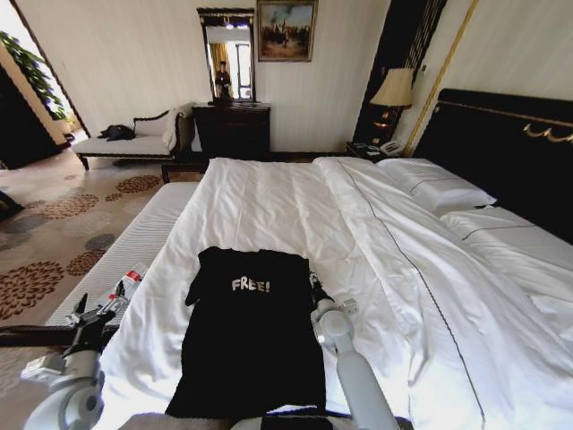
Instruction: Fold the clothes on the bed.
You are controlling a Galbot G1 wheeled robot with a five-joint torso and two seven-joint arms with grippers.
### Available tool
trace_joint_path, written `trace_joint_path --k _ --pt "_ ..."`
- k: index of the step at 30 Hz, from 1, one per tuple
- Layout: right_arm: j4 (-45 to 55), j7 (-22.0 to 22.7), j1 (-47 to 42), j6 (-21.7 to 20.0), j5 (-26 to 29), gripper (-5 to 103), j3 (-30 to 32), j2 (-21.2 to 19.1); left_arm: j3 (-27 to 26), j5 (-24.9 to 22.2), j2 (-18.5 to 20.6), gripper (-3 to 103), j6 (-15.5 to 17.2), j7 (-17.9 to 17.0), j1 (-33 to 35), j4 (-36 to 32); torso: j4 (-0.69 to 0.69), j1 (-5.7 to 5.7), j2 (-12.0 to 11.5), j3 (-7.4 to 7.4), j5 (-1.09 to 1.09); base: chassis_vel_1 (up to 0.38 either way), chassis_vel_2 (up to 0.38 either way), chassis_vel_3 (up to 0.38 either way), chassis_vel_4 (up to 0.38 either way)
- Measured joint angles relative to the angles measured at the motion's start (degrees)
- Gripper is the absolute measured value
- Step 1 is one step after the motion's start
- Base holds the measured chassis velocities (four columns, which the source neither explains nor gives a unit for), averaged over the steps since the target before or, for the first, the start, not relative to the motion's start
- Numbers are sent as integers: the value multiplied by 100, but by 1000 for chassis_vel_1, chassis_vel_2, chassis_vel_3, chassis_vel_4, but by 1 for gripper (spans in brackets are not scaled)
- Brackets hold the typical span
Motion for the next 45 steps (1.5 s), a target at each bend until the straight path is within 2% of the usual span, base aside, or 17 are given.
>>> trace_joint_path --k 1,2,3,5,8,10,11,16,25,31,34,35,36,38,39,40,45 --pt "0 0 0 0 0 61 0 0 0 0 0 100 0 0 0 0 0 0 0 0 0 0 0 0 0" --pt "30 -5 4 39 -47 44 -5 -3 4 0 -5 100 -1 -1 1 -12 0 0 0 0 0 0 0 0 0" --pt "89 -52 -2 83 -110 39 -18 -9 7 0 -9 100 -1 -2 3 -18 0 0 0 0 0 0 0 0 0" --pt "119 -93 -12 105 -151 39 -29 -14 8 1 -10 100 -1 -2 3 -20 0 0 0 0 0 0 0 0 0" --pt "259 -383 -90 214 -431 23 -150 -60 17 5 -21 100 -9 -5 5 -24 0 0 0 0 0 0 0 0 0" --pt "274 -414 -92 227 -466 23 -168 -65 20 5 -22 100 -10 -5 5 -25 0 0 0 0 0 0 0 0 0" --pt "301 -490 -91 255 -528 13 -198 -72 23 6 -24 100 -11 -5 5 -28 0 0 0 0 0 0 0 0 0" --pt "271 -653 -37 303 -644 1 -241 -119 30 12 -30 100 -11 -7 -4 -31 0 0 0 0 0 0 0 0 0" --pt "-44 -730 31 325 -787 0 -216 -185 60 46 -58 100 -18 -9 -50 35 0 1 0 0 0 0 0 0 0" --pt "-204 -993 -130 386 -1104 0 -275 -196 104 94 -87 100 -36 -10 -86 89 0 0 0 0 -1 0 0 0 0" --pt "-213 -1480 -254 506 -1411 0 -443 -236 125 120 -93 100 -46 -10 -94 107 0 0 0 0 -1 0 0 0 0" --pt "-268 -1772 -324 567 -1630 0 -555 -262 128 130 -96 100 -52 -9 -94 108 0 0 0 0 -1 0 0 0 0" --pt "-268 -1772 -324 567 -1630 0 -555 -262 128 130 -96 100 -52 -9 -94 108 0 0 0 0 -1 0 0 0 0" --pt "-395 -2157 -412 662 -1904 0 -724 -278 130 139 -97 100 -64 -8 -87 107 0 0 0 0 -1 0 0 0 0" --pt "-395 -2157 -412 662 -1904 0 -724 -278 130 139 -97 100 -64 -8 -87 107 0 0 0 0 -1 0 0 0 0" --pt "-465 -2381 -465 729 -2041 0 -838 -278 128 140 -97 100 -78 -6 -74 106 0 0 0 0 0 0 0 0 0" --pt "-637 -2823 -562 873 -2338 0 -1068 -303 86 136 -70 100 -121 0 -45 124 0 0 0 0 -1 0 0 0 0"
